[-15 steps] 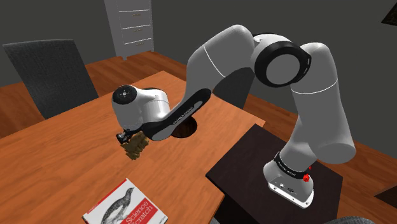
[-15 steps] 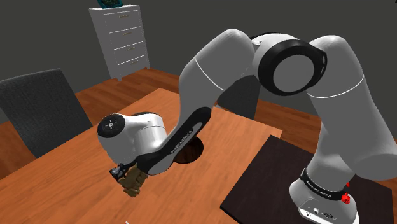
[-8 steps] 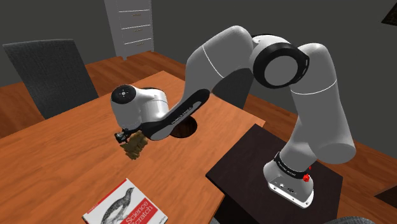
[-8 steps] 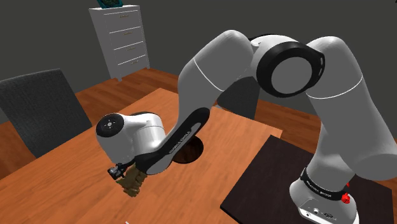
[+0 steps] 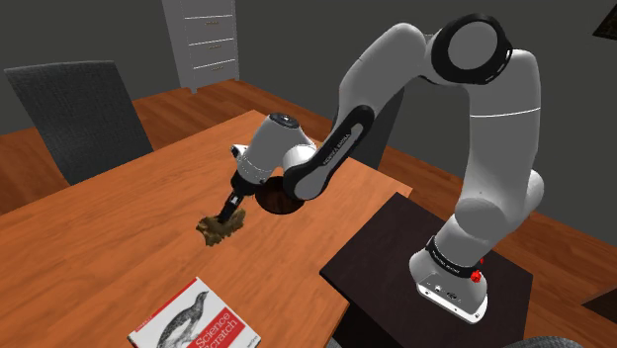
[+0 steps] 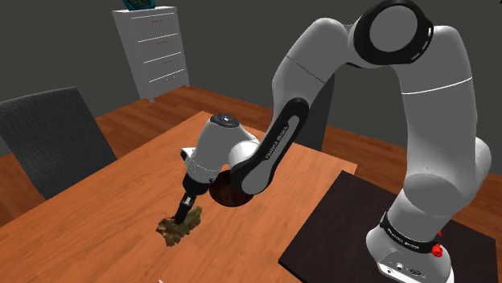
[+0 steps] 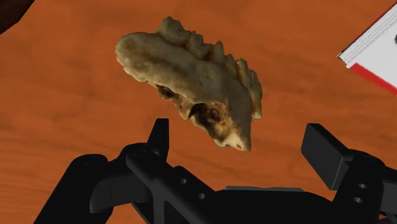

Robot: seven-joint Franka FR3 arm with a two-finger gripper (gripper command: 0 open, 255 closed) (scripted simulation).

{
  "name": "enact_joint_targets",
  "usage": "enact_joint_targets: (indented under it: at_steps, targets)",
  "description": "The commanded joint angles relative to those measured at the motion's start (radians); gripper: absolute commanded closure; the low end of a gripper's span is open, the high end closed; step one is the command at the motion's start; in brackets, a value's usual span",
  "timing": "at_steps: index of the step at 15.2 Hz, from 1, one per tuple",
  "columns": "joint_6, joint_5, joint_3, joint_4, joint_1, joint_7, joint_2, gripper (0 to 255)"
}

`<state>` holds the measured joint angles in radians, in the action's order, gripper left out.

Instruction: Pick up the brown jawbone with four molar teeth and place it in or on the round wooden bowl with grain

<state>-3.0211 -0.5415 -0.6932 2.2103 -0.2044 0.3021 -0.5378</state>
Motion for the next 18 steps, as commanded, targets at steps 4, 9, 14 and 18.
enact_joint_targets:
  at_steps: [4, 9, 14, 18]
  targets:
    - [-0.065, -0.039, -0.071, -0.001, -0.097, -0.149, -0.086, 0]
    - [-0.086, -0.051, -0.004, -0.041, -0.022, -0.134, -0.122, 0]
    - [-0.086, -0.051, -0.004, -0.041, -0.022, -0.134, -0.122, 0]
    - [-0.086, -0.05, -0.004, -0.041, -0.022, -0.134, -0.122, 255]
